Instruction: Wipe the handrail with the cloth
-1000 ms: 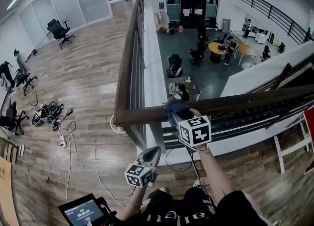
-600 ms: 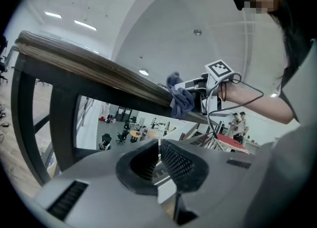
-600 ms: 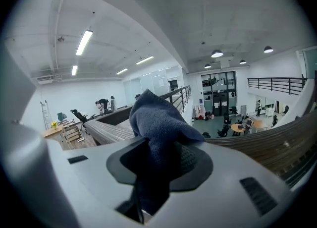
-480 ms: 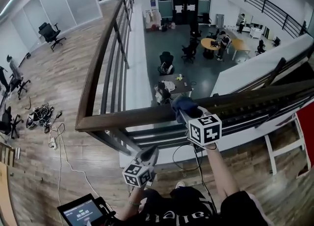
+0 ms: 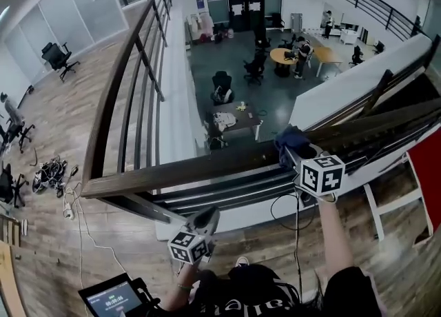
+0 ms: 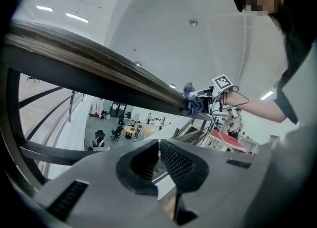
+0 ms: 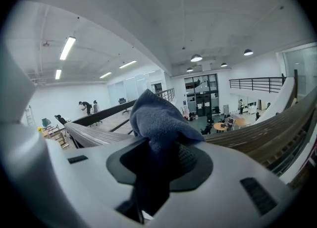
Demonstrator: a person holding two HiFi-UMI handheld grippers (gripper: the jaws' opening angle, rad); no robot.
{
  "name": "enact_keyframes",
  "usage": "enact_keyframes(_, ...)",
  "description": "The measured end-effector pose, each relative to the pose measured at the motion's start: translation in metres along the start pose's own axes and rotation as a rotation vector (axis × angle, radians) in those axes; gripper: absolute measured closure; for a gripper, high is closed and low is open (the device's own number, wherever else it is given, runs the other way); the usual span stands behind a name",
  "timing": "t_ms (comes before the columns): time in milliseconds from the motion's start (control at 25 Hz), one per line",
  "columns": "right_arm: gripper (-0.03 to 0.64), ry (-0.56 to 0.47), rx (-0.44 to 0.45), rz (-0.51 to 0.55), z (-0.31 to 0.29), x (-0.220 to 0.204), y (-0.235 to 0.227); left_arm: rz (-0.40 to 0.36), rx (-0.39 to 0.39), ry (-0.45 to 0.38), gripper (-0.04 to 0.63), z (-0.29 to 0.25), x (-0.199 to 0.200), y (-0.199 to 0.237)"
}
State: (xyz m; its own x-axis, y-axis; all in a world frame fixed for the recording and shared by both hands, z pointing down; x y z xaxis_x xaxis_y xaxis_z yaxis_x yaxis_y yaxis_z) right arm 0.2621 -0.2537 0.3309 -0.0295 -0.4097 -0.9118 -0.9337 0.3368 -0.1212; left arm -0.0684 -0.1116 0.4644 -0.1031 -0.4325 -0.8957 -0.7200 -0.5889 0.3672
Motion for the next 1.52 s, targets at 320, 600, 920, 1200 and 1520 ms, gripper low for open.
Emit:
enact_keyframes(320, 0.508, 0.012, -0.186, -0.031, 0.039, 0.016, -0.128, -0.011, 0.005, 0.015, 0.594, -0.012, 0.017, -0.015)
enact_keyframes(600, 0.508, 0.034, -0.321, -0.046, 0.051, 0.014, -0.213, 0.008, 0.011, 0.027, 0.594, -0.005, 0.008, -0.013)
enact_keyframes(920, 0.508, 0.024, -0.476, -0.086, 0.062, 0.008, -0.274, 0.016, 0.069, 0.049, 0.594, 0.012, -0.001, -0.003)
enact_keyframes(1200, 0.508, -0.028, -0.433, -0.117, 0.066, -0.017, -0.227, 0.007, 0.057, 0.043, 0.594, 0.024, -0.019, 0.008)
enact_keyframes(1520, 0.508, -0.027, -0.276, -0.095, 0.067, -0.070, -0.100, 0.009, 0.055, 0.009, 0.594, 0.033, -0.019, 0.014)
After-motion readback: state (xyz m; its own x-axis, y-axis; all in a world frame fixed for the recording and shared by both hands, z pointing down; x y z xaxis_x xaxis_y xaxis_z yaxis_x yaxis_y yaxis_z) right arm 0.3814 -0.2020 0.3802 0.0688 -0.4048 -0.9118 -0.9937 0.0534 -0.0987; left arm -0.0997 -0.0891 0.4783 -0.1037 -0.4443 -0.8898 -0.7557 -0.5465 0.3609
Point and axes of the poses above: the fingertips, and each gripper's own axes: z backward along the fingers, y to its left, x out of its top, the point moved 10 cm from there along z, backward along the fingers, and after that the axes turned 5 degrees about -x, right-handed, at the moved point
